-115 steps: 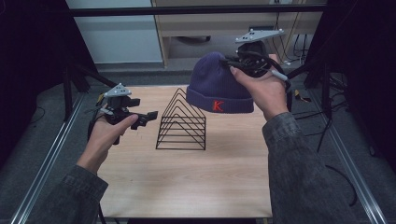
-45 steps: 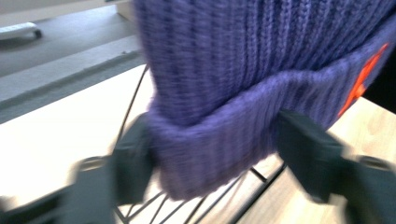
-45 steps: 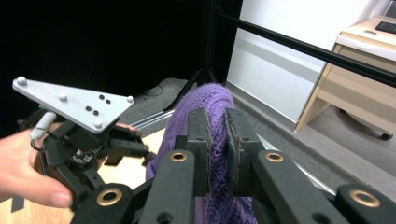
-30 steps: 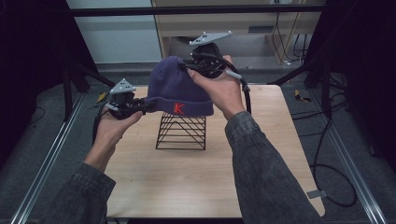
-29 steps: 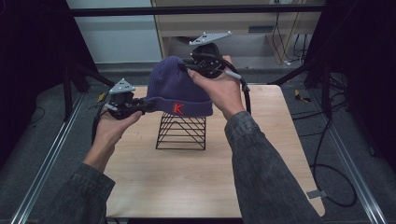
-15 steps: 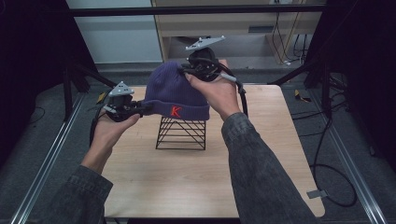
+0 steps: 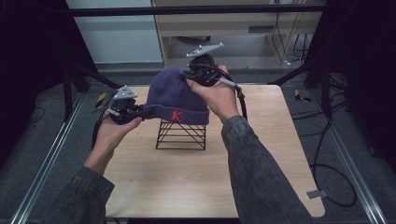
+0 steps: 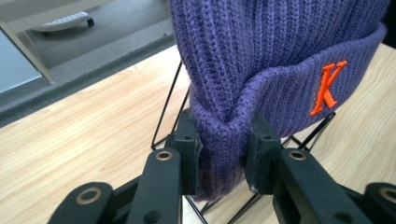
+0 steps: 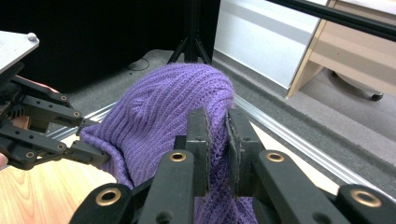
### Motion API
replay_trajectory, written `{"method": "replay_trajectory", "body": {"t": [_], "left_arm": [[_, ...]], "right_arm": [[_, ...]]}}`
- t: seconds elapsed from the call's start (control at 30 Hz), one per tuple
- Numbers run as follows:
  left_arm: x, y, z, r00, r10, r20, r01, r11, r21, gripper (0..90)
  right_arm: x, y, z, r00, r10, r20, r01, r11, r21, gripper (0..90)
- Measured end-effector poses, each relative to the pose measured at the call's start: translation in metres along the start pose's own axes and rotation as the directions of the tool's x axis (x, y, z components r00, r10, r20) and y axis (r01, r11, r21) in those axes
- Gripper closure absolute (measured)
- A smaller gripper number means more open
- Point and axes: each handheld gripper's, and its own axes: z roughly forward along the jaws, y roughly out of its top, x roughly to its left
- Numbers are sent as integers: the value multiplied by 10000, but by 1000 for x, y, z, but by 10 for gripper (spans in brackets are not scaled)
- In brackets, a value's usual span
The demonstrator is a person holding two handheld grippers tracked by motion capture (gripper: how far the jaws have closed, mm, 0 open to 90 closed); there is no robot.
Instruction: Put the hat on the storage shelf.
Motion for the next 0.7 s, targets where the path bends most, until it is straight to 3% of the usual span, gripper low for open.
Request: {"method": "replay_trajectory", "body": {"t": [0.7], "left_arm": [[-6, -14, 13, 9997, 230, 109, -233, 9992, 323, 700]], "right_arm": [[0, -22, 1, 9998, -50, -206, 59, 9991, 409, 809]]}}
